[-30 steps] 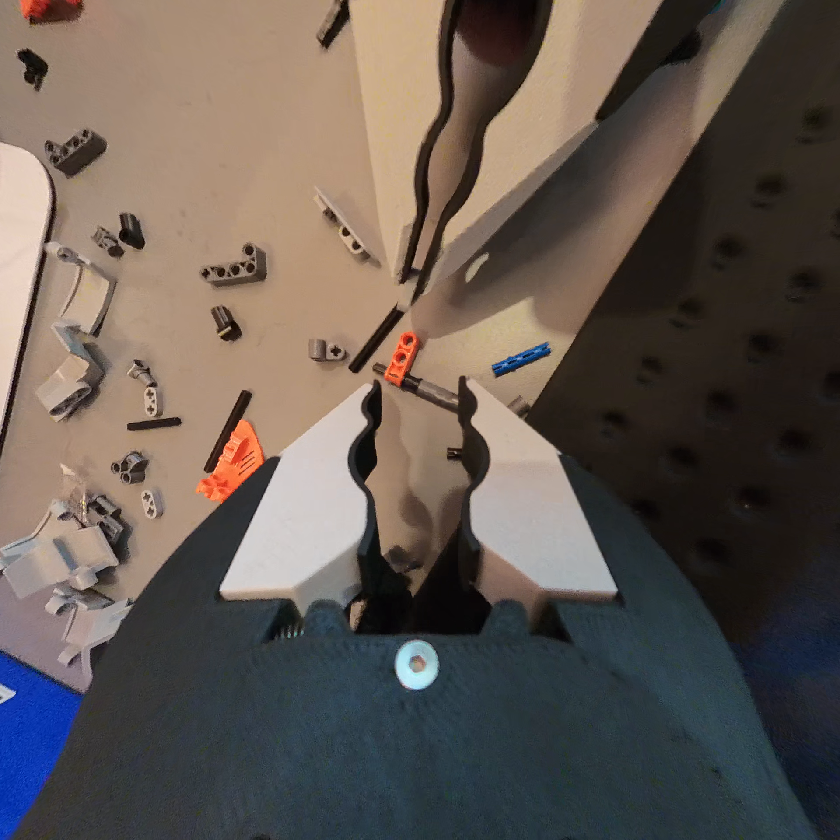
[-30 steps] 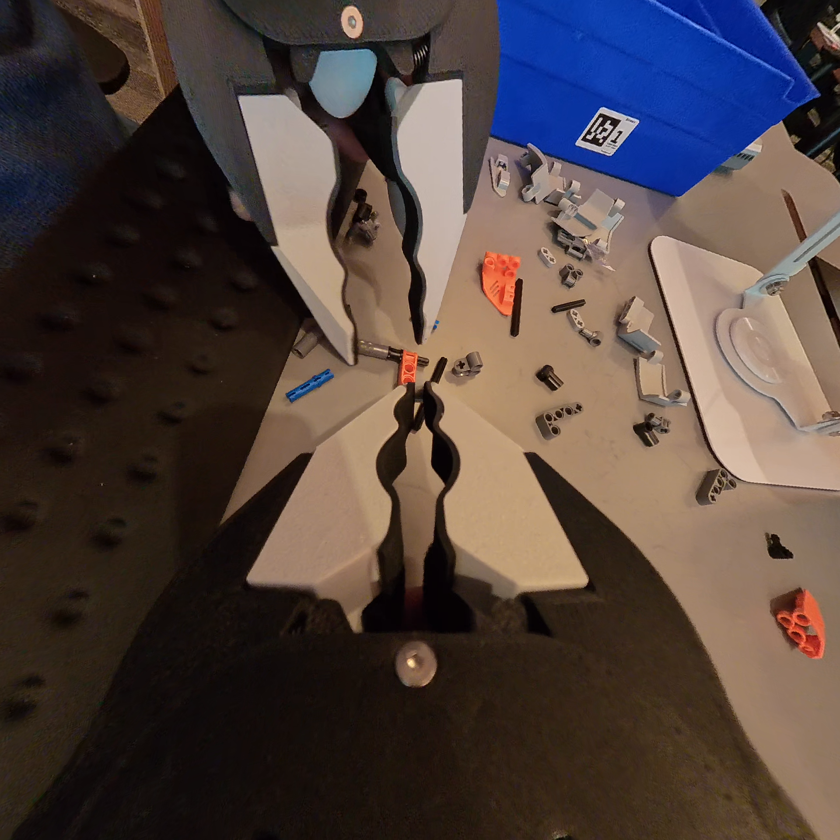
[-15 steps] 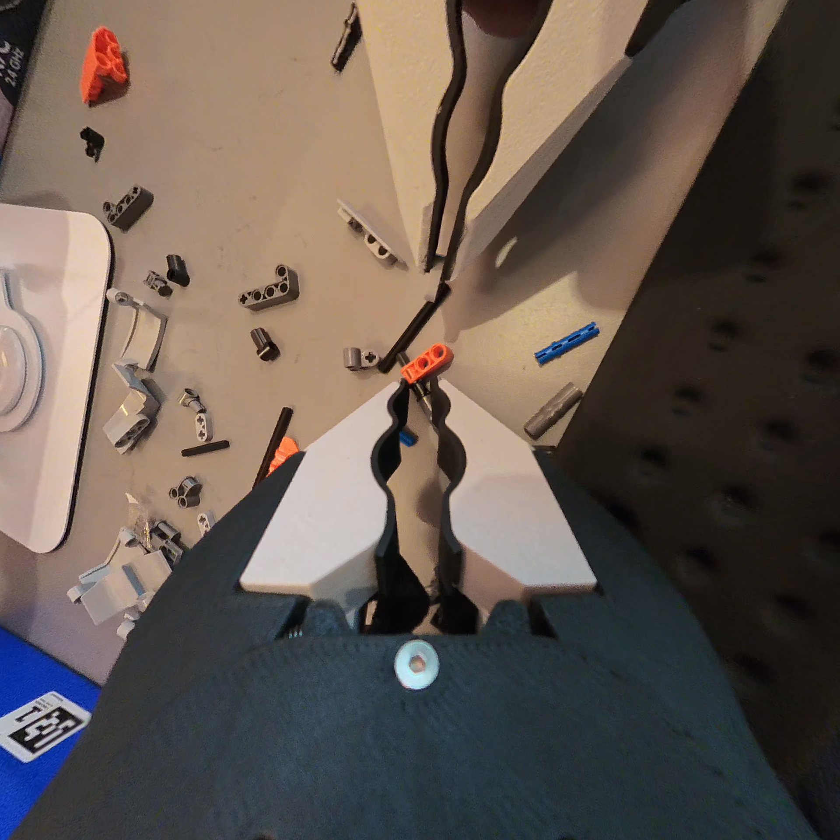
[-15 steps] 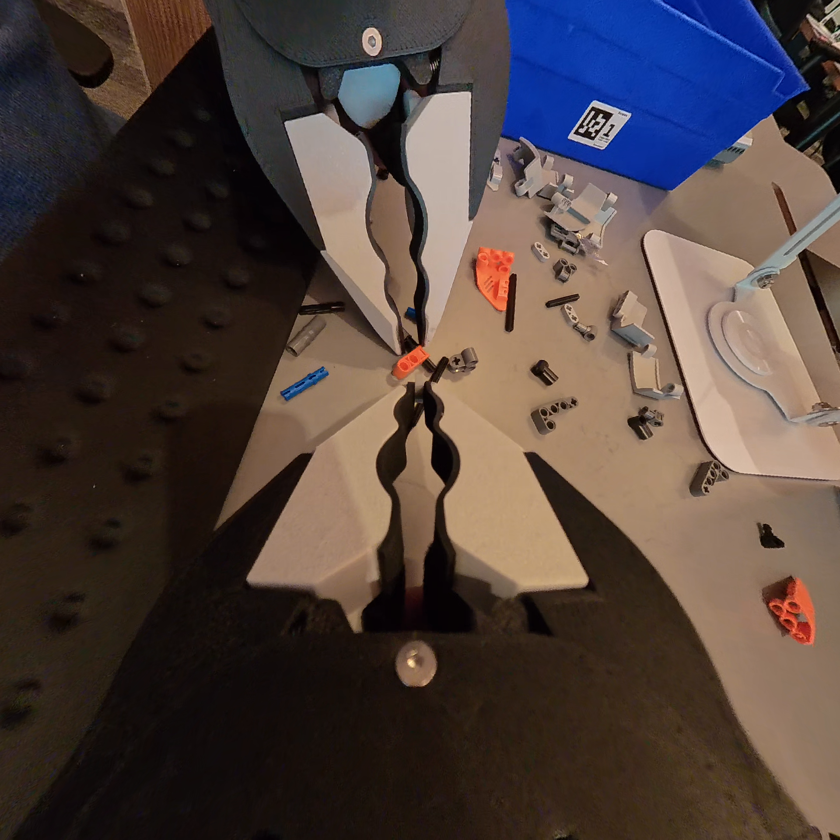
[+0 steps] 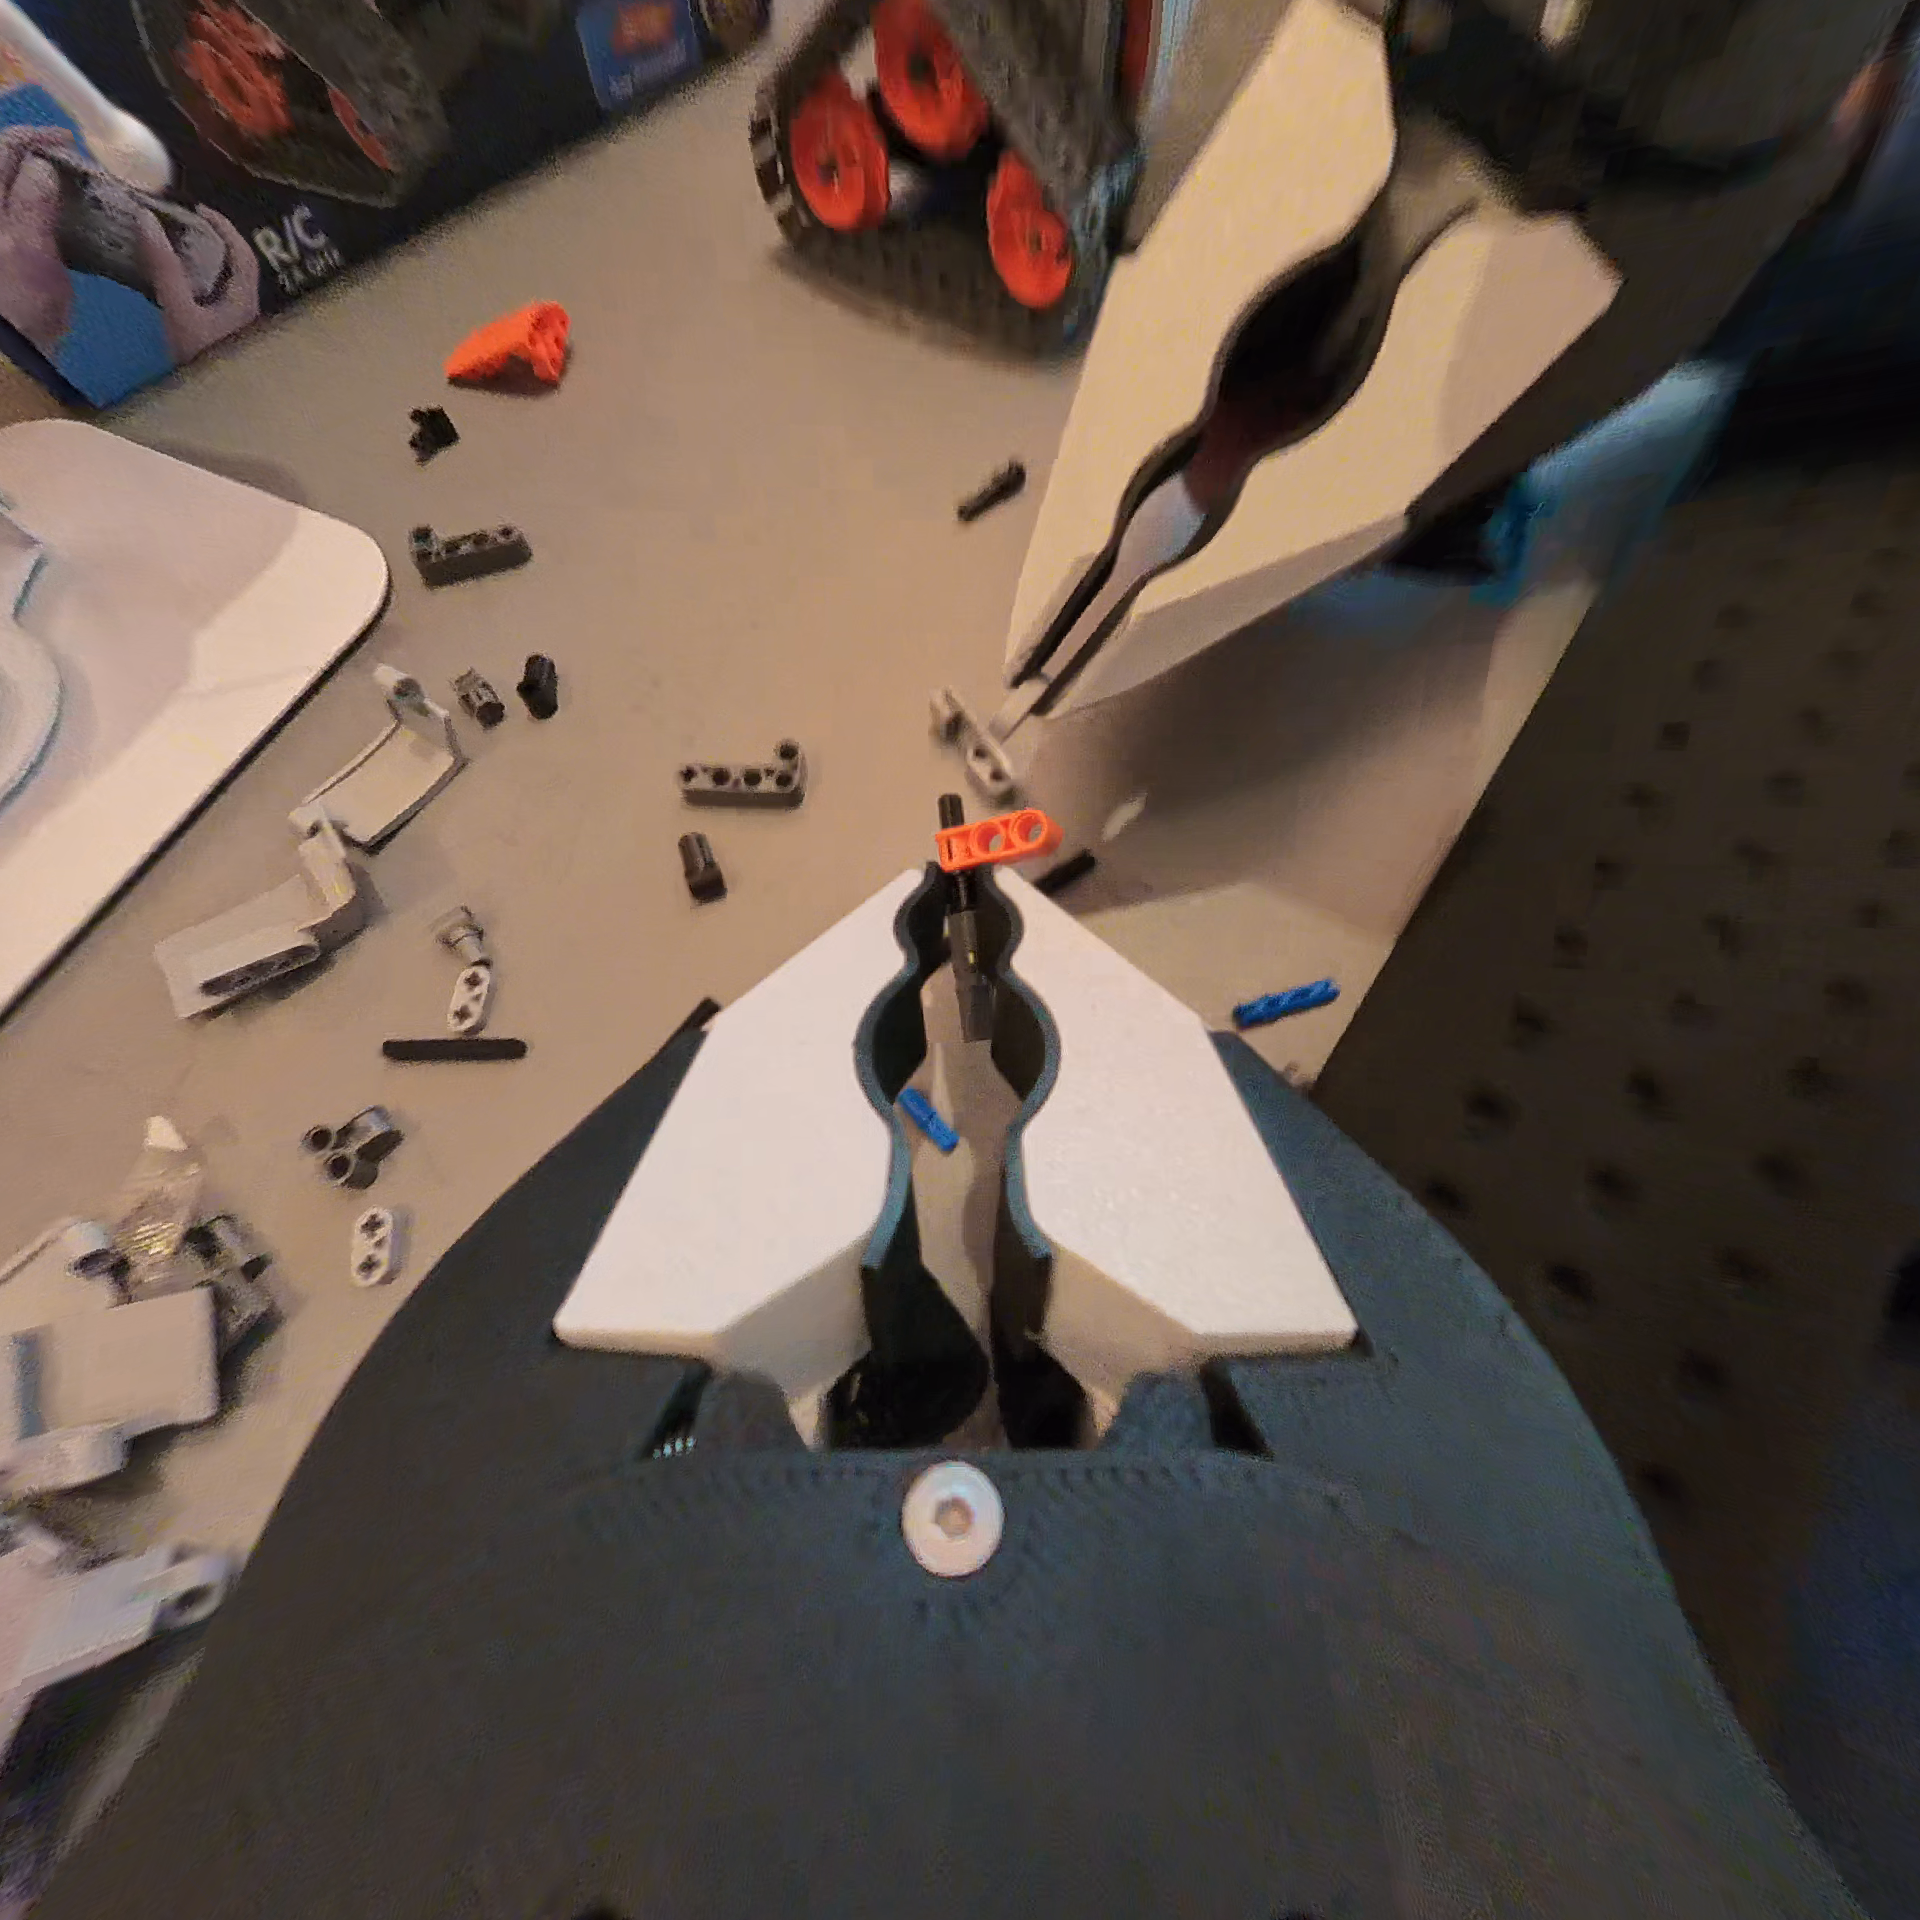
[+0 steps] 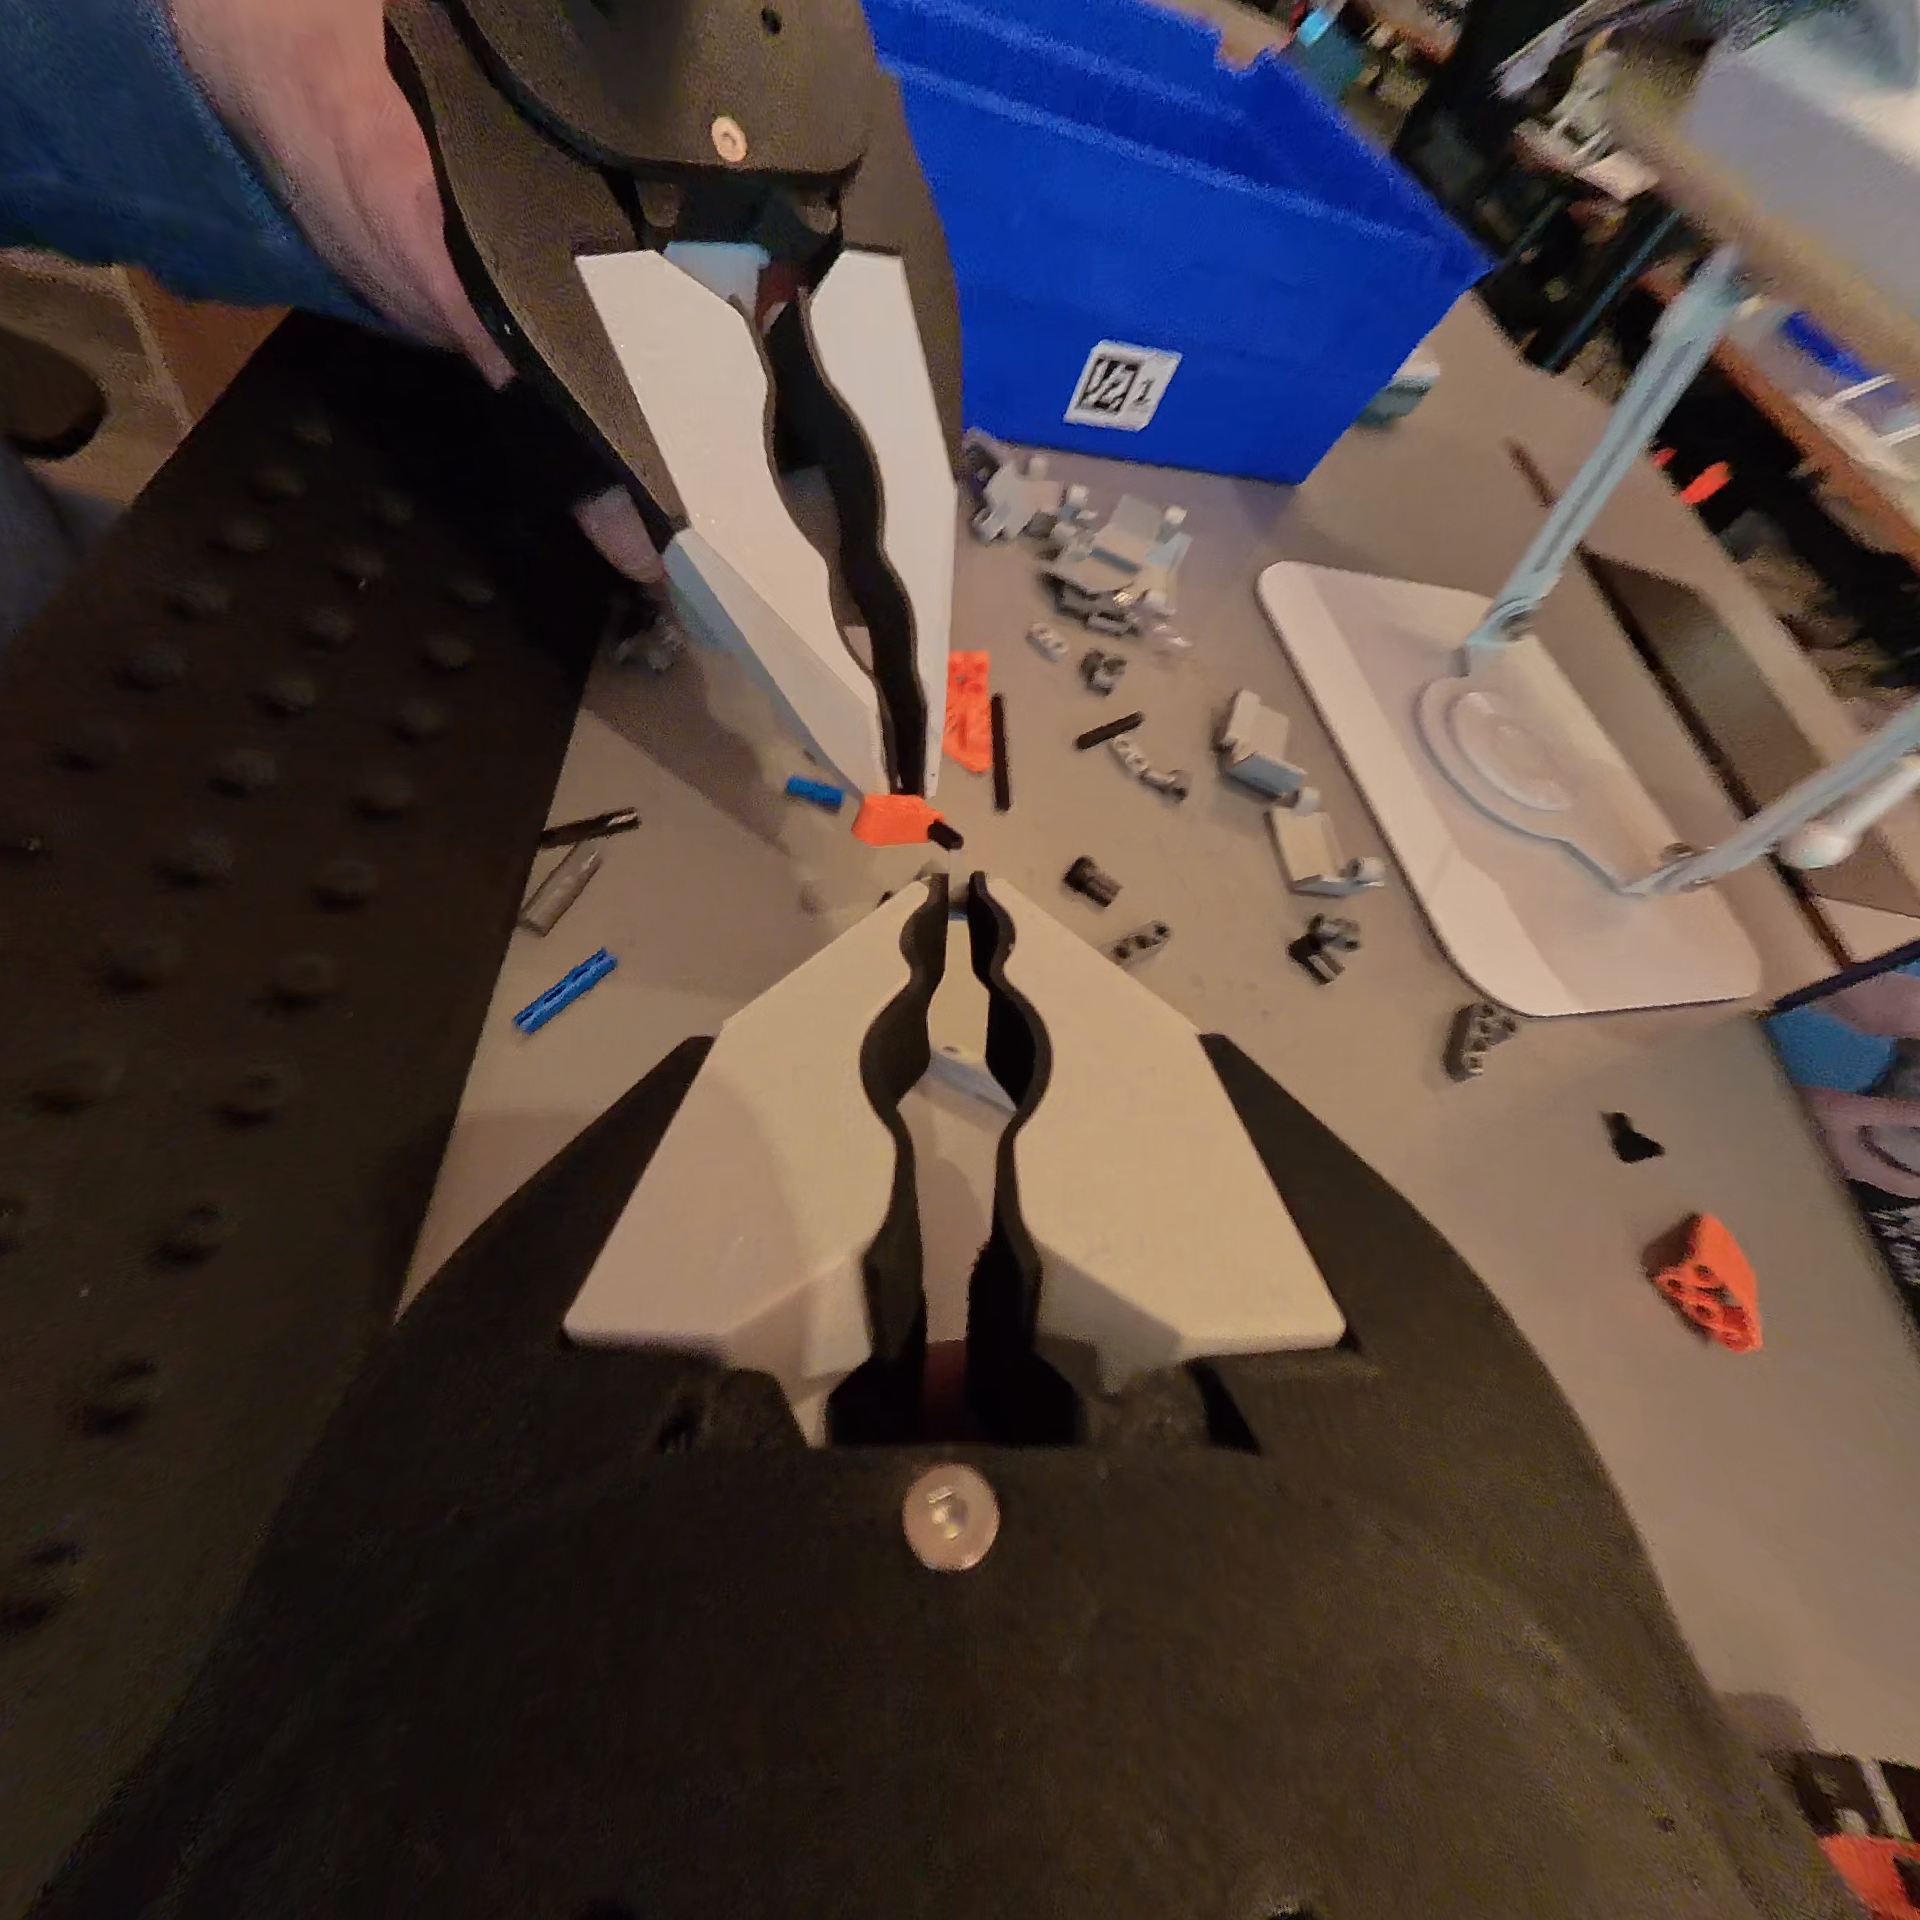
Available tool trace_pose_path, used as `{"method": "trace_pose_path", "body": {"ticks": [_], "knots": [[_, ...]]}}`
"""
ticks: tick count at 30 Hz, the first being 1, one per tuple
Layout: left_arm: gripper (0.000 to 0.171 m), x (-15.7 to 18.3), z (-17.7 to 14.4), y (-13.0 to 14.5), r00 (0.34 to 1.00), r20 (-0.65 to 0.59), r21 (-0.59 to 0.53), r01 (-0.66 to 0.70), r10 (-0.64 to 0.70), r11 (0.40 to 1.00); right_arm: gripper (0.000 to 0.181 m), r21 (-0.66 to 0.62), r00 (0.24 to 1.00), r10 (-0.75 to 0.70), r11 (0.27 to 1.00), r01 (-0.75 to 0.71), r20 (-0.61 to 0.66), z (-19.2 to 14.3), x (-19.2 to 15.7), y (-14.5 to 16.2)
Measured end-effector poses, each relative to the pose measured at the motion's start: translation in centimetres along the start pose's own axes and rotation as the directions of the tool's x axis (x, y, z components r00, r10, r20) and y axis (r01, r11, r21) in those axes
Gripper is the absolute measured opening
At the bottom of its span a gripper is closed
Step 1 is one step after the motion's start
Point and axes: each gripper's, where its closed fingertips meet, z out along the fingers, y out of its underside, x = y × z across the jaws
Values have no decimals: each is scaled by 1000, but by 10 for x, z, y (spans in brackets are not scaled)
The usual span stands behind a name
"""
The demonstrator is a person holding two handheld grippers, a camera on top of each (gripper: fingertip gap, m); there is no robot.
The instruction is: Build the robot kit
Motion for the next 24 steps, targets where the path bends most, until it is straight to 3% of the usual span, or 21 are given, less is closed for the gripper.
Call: {"method": "trace_pose_path", "body": {"ticks": [5,8,17,24], "knots": [[5,-2,-10,-39,969,-141,216,228,-201,949,1,78,988,-30,996,42,-152,-9,20,-19],[5,-5,-11,-50,945,-196,271,309,-262,911,1,115,971,-54,990,83,-231,-16,29,-29],[5,-2,-14,-65,863,-366,318,468,-349,825,1,163,949,-73,978,128,-307,-25,38,-39],[5,-3,-14,-67,838,-399,321,508,-372,800,1,172,944,-70,976,132,-322,-26,40,-41]]}}
